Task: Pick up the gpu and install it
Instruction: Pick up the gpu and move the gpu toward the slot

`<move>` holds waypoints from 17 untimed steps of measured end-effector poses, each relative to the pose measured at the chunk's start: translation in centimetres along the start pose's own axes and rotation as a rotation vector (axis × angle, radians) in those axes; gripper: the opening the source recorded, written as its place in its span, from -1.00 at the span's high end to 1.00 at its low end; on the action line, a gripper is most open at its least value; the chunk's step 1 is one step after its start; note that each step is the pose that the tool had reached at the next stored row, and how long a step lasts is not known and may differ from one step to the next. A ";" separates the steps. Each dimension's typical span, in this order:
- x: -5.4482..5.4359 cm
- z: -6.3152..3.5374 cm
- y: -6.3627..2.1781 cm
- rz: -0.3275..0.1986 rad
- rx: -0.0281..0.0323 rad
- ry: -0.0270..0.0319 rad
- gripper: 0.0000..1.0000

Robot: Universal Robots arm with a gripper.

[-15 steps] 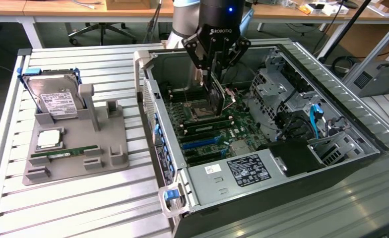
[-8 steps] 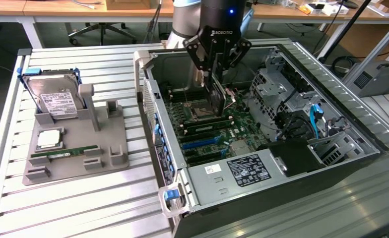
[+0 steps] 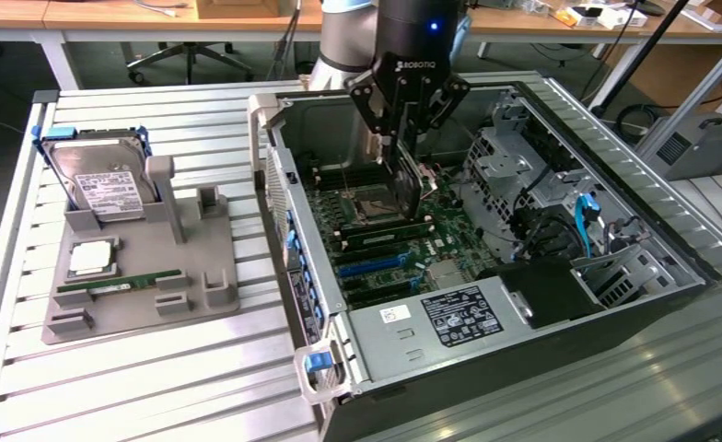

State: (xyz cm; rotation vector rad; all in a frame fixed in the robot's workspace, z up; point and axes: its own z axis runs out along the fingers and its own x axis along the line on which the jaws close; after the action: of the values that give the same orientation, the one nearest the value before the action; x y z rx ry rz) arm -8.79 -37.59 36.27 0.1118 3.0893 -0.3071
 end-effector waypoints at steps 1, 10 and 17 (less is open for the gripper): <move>-0.1 0.05 0.02 0.000 0.0007 0.0000 0.47; -1.6 0.48 0.21 0.000 0.0034 -0.0002 0.47; -2.5 0.54 0.28 0.001 -0.0511 0.0038 0.47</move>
State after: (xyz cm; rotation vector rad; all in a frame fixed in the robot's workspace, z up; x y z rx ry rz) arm -6.30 -37.59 35.79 0.1132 3.0979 -0.2280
